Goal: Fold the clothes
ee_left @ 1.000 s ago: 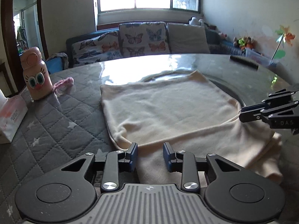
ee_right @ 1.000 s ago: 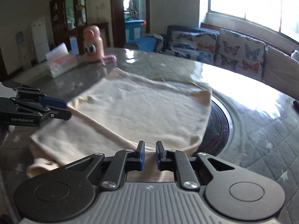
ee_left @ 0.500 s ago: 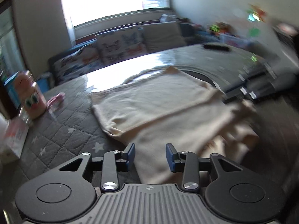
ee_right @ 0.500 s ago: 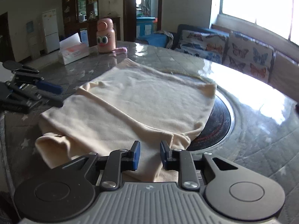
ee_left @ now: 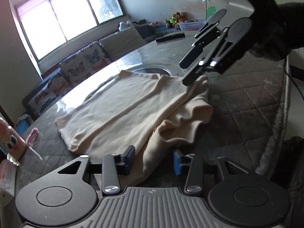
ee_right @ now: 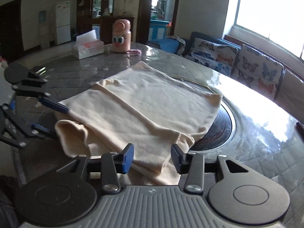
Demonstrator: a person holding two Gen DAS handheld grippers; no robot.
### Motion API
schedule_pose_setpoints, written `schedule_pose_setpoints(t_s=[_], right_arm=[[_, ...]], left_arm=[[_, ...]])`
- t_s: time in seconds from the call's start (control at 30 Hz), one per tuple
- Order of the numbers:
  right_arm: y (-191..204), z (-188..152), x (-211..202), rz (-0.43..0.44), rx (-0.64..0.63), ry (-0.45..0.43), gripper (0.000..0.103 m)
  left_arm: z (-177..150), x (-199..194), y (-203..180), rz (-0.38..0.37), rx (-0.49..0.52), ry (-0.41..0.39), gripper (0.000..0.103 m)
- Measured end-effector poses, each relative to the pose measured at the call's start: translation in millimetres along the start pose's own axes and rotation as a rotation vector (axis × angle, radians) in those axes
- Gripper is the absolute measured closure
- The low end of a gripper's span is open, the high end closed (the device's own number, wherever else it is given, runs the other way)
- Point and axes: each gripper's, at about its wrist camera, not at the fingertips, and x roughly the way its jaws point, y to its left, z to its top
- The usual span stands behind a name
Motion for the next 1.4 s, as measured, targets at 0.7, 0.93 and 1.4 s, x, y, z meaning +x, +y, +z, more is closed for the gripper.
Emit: schedule_pose_setpoints(t_s=[0.7,0.93,1.4], right_arm=[[22.1,-3.0,27.4,0.070,-0.206,0.053,0.076],[0.2,13.5,26.8,0.099,-0.055,0.046,0.091],[-16.1,41.0,24.8,0.085,0.067,-0.018,0.093]], left_arm=[[31.9,11.9,60.7,-0.009,-0.263,-0.051,0.094],[15.6,-0.9,54.5,0.004,-0.255,-0.025,0.075],[-14.4,3.2,36.5,0.080,-0.155,0.026,0.082]])
